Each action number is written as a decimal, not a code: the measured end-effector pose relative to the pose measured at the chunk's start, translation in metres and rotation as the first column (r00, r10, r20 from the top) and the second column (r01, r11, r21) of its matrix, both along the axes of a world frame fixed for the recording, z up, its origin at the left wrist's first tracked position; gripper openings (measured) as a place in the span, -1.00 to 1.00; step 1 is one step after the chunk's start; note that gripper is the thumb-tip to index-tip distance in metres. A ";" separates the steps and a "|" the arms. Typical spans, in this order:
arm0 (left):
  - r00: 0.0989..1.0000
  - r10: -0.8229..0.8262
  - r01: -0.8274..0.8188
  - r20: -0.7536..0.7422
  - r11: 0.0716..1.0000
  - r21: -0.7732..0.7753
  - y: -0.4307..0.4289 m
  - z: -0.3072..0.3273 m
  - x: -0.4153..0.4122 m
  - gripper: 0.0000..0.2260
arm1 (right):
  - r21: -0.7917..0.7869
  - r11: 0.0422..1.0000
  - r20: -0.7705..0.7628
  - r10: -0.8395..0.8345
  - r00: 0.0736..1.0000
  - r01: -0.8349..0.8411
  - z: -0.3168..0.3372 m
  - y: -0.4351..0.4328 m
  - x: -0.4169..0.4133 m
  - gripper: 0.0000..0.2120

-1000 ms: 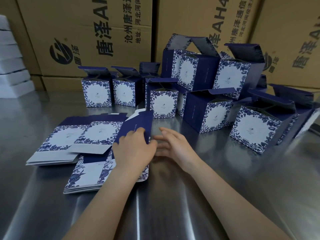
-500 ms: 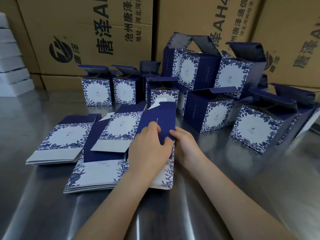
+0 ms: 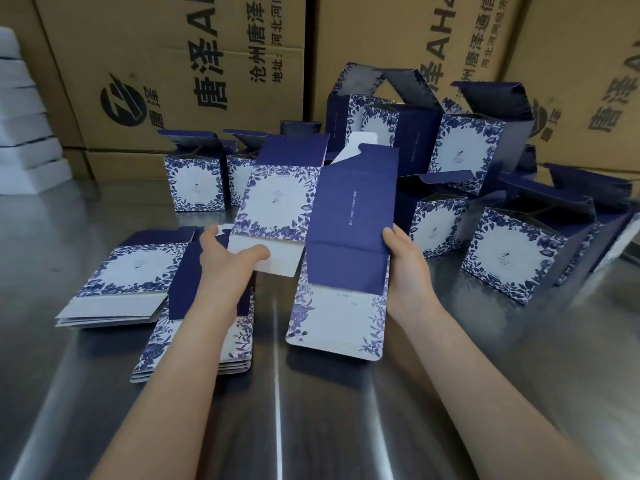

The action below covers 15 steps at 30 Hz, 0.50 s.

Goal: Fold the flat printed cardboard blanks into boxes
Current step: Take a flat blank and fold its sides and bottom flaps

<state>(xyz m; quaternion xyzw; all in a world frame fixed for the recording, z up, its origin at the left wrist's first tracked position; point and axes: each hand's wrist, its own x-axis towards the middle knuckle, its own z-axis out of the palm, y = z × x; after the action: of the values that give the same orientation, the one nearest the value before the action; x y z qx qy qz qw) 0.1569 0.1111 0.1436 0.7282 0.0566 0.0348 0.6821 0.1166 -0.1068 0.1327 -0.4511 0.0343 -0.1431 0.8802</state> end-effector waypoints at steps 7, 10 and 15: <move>0.985 -0.043 0.066 0.164 0.988 -0.137 -0.004 -0.009 0.004 -0.20 | -0.009 1.000 0.045 -0.023 0.999 0.023 0.008 0.000 -0.003 -0.70; 0.957 -0.010 0.015 0.290 1.000 -0.017 -0.004 -0.010 0.004 -0.24 | -0.059 0.997 0.072 -0.052 0.996 0.056 0.009 0.001 -0.005 -0.68; 0.861 0.054 -0.118 0.506 0.989 0.094 -0.008 -0.010 -0.006 -0.28 | -0.111 0.990 0.127 -0.072 0.989 0.087 0.013 0.003 -0.006 -0.66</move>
<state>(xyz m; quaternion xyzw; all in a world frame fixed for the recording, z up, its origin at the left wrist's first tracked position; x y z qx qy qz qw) 0.1505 0.1032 0.1339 0.7312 -0.0922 0.2566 0.6253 0.1104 -0.1035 0.1457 -0.4902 -0.0103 -0.2073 0.8465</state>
